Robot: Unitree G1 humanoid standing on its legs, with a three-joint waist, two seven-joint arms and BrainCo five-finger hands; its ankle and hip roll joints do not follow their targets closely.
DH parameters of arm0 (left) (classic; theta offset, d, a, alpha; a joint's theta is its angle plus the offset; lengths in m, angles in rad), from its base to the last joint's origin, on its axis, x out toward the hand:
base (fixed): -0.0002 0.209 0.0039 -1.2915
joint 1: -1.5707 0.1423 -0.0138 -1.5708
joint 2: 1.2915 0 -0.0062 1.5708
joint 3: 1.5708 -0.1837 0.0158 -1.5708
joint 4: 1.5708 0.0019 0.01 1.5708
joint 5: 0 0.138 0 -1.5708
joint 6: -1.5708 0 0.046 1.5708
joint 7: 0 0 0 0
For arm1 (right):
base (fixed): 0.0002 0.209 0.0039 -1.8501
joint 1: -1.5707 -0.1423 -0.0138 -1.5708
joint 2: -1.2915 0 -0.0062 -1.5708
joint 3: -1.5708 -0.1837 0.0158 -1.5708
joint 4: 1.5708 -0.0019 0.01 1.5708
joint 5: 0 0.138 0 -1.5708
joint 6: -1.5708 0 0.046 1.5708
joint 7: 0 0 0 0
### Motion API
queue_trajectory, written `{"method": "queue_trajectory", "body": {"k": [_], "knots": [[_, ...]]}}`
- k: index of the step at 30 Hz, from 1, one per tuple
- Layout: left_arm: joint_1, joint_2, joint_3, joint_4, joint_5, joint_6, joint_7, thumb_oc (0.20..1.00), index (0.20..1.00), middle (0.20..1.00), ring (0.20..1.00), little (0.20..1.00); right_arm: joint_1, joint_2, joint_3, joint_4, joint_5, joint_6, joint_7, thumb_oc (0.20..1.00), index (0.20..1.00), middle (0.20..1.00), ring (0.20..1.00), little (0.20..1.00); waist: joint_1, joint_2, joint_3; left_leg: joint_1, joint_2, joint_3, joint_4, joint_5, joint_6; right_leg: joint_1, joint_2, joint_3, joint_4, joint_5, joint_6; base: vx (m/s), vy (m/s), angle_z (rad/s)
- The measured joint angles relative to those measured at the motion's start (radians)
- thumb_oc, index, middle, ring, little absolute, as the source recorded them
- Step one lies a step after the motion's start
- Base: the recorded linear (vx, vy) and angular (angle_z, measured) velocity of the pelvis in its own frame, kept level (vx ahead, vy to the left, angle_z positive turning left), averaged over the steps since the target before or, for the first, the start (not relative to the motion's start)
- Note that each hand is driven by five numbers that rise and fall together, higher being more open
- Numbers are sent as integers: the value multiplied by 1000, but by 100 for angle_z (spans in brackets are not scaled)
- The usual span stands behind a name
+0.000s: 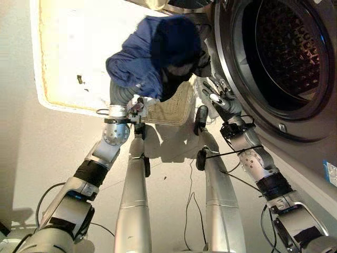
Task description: Put the clothes into the washing machine.
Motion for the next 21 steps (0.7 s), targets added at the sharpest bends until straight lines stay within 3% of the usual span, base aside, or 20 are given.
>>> {"method": "queue_trajectory", "body": {"k": [4,10,16,21], "knots": [[8,-1,-10,-65,-76,-5,-161,200,200,200,200,200,1,-12,-5,-38,6,35,26,1000,1000,1000,1000,1000,13,3,2,2,-1,-1,0,0,0,-3,0,3,5,0,0,0,0,0],[6,0,-41,-129,-148,17,-319,200,200,200,200,200,-4,-12,-4,-76,34,52,56,1000,1000,1000,1000,1000,17,3,2,2,-1,-1,0,0,0,-3,0,3,6,0,0,0,0,0],[-4,0,-62,-131,-172,71,-398,200,200,200,200,200,-52,-18,1,-82,44,65,64,1000,1000,1000,1000,1000,18,7,4,3,-1,-1,2,0,0,-2,0,3,7,0,0,0,0,0],[-21,11,-99,-132,-153,144,-403,200,200,200,200,200,-65,-22,19,-111,64,65,65,1000,1000,1000,1000,1000,24,18,3,5,-2,-2,5,1,0,-1,0,3,12,0,0,0,0,0]]}}
